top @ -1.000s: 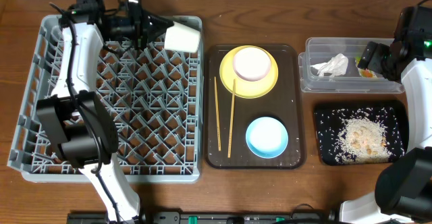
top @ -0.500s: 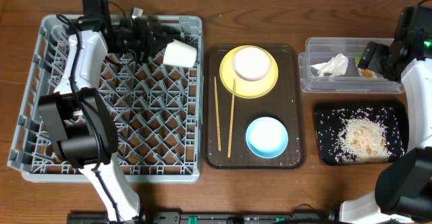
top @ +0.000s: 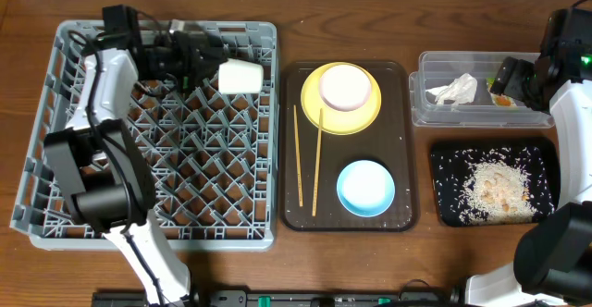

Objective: Sort waste into correct bins and load items into the dishwasher rack
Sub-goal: 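Lower the white cup into the gray rack and open the left gripper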

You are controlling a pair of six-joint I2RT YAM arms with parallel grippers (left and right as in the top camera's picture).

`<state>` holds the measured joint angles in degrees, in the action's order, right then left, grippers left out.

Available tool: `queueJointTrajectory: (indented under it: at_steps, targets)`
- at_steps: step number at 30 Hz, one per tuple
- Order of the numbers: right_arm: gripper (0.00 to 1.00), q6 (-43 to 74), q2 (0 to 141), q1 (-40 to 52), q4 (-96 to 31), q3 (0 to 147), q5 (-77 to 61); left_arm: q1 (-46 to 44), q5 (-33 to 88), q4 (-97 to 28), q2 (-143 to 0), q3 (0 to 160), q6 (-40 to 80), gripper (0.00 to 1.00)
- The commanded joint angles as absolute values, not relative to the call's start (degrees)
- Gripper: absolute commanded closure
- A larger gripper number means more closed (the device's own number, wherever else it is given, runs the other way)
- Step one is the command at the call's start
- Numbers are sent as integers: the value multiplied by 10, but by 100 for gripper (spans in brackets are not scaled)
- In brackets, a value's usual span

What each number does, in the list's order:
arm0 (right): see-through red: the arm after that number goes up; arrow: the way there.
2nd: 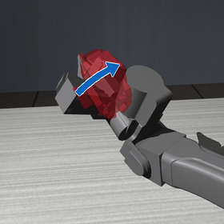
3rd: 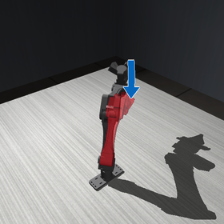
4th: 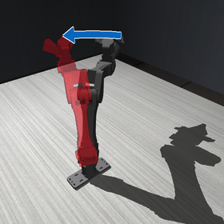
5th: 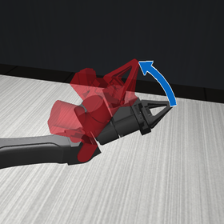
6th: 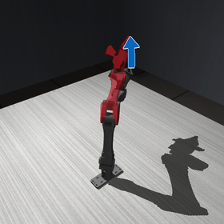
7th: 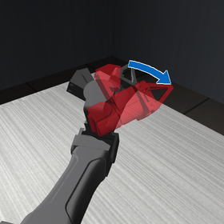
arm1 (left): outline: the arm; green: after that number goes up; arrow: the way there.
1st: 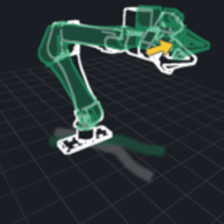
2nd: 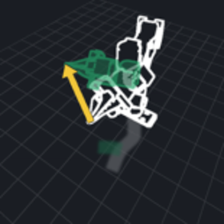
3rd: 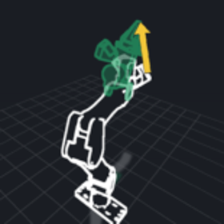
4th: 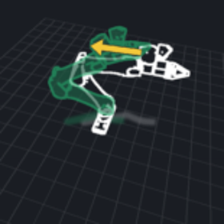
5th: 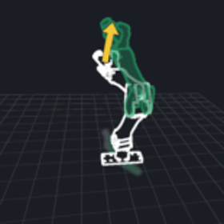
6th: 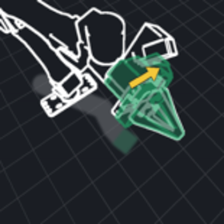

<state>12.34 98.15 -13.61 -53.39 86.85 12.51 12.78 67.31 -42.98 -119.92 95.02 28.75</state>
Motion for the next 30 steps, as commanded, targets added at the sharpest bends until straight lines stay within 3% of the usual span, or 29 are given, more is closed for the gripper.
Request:
queueJointTrajectory:
  at_steps: [1, 5, 11, 19, 26, 30]
  targets:
    - [1, 117, 970, -140, -536, 880, 135, 139, 597, -449, -1206, 936, 285, 92]
    - [1, 117, 970, -140, -536, 880, 135, 138, 532, -478, -1206, 936, 281, 91]
    - [1, 117, 970, -140, -536, 880, 135, 138, 533, -475, -1206, 936, 278, 91]
    - [1, 117, 970, -140, -536, 880, 135, 137, 719, -383, -1206, 936, 346, 94]
    - [1, 117, 970, -140, -536, 880, 135, 108, 721, -366, -1206, 936, 368, 94]
    - [1, 117, 970, -140, -536, 880, 135, 84, 662, -376, -1206, 935, 368, 94]
